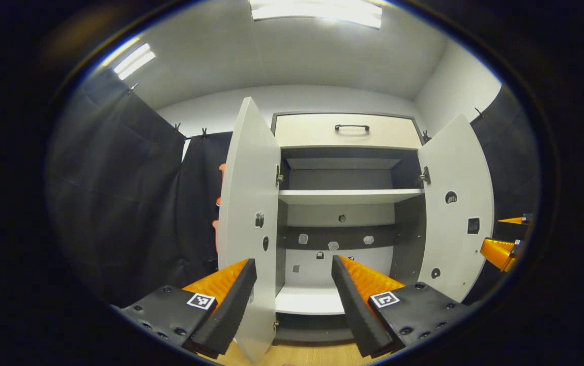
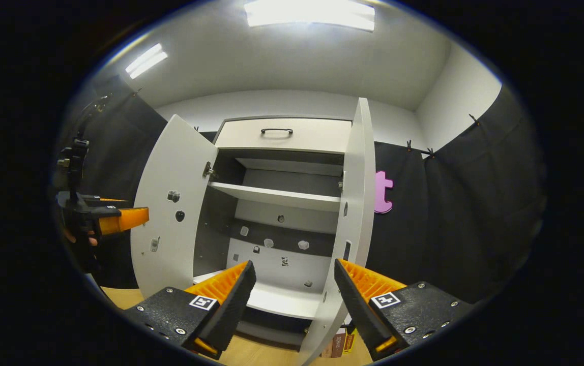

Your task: Open the right door of the double-door shoe cabinet with the right hand, and open the left door with the left hand.

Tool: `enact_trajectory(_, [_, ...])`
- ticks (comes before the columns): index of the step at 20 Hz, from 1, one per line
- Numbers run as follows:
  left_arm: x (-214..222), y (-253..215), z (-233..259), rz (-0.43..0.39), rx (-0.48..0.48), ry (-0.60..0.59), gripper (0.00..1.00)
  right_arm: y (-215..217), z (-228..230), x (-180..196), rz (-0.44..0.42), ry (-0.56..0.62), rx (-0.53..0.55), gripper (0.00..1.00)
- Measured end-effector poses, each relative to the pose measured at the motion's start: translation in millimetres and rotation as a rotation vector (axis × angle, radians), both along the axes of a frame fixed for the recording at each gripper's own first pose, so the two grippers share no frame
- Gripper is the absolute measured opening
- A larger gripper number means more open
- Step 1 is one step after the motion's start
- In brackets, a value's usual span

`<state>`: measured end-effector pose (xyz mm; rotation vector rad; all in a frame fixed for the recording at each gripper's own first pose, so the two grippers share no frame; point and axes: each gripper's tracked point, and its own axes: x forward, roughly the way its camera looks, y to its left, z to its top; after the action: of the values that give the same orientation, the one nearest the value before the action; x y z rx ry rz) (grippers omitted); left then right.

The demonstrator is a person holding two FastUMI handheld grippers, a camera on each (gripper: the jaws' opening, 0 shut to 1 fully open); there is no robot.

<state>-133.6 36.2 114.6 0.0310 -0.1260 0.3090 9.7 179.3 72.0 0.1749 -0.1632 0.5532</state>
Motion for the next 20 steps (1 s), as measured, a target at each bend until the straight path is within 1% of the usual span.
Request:
enact_trajectory(6, [6, 9, 14, -0.003, 0.023, -0.018, 0.95, -7, 0, 11, -0.030, 0.021, 0.014, 0.94])
enact_trajectory(10, [11, 14, 20, -0.012, 0.023, -0.026, 0.95, -10, 0, 9, -0.051, 0.019, 0.002, 0.94])
enact_trajectory(20, [20, 9, 10, -0.045, 0.028, -0.006, 0.95, -17, 0, 7, -0.081, 0.039, 0.003, 0.94])
